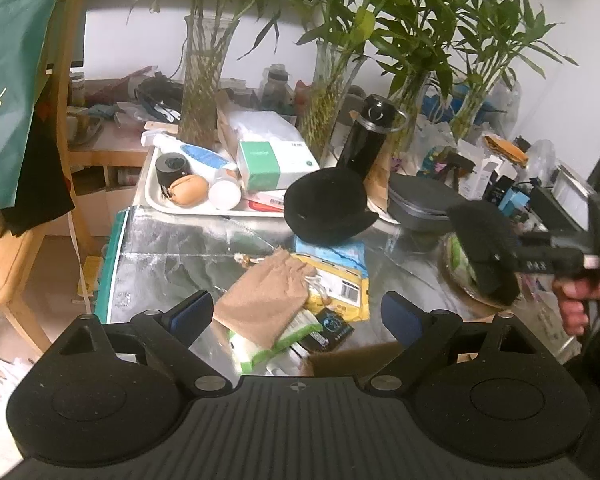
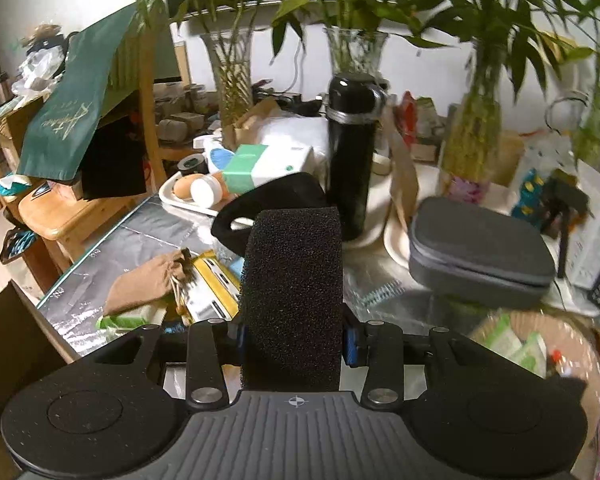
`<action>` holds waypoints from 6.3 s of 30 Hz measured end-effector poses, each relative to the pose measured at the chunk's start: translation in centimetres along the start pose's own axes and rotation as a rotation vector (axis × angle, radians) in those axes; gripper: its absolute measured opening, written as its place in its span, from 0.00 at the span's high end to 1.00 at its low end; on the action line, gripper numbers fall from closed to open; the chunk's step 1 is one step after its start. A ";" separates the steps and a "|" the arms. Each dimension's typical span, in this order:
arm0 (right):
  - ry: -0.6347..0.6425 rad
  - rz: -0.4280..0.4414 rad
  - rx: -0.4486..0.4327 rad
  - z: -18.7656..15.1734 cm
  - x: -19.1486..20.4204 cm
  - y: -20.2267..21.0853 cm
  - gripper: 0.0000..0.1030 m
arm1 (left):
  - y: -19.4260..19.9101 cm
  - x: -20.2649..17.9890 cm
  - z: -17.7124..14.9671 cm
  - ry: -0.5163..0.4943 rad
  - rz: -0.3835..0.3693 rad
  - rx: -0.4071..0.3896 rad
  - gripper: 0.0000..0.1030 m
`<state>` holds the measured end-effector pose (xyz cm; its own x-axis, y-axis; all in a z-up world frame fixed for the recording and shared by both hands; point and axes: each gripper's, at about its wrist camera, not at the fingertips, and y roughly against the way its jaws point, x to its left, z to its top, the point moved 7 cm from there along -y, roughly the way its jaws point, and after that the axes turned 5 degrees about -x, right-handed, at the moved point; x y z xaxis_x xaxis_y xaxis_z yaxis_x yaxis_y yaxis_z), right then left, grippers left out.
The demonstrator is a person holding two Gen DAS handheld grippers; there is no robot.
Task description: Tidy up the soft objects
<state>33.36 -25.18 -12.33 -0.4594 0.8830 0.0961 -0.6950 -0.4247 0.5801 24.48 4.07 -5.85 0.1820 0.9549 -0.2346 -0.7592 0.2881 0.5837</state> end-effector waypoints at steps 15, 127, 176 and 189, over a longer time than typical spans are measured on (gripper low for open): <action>-0.126 -0.021 -0.023 -3.3 -1.4 0.8 0.57 | -2.6 1.5 1.6 -0.020 -0.045 -0.017 0.10; 0.012 0.056 -0.107 0.2 7.5 12.6 0.56 | 4.9 -8.1 2.0 -0.179 0.104 0.036 0.96; 0.058 0.145 -0.049 -3.2 11.4 14.9 0.56 | 6.3 -6.3 -6.5 -0.153 0.119 0.029 0.39; 0.063 0.186 0.002 -4.2 12.3 13.7 0.56 | 6.4 -5.8 -6.9 -0.153 0.124 0.033 0.38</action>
<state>15.85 -20.94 -6.59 -0.6140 0.7747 0.1510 -0.5935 -0.5793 0.5588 14.25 -0.12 -6.17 0.1826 0.9824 -0.0399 -0.7611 0.1669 0.6268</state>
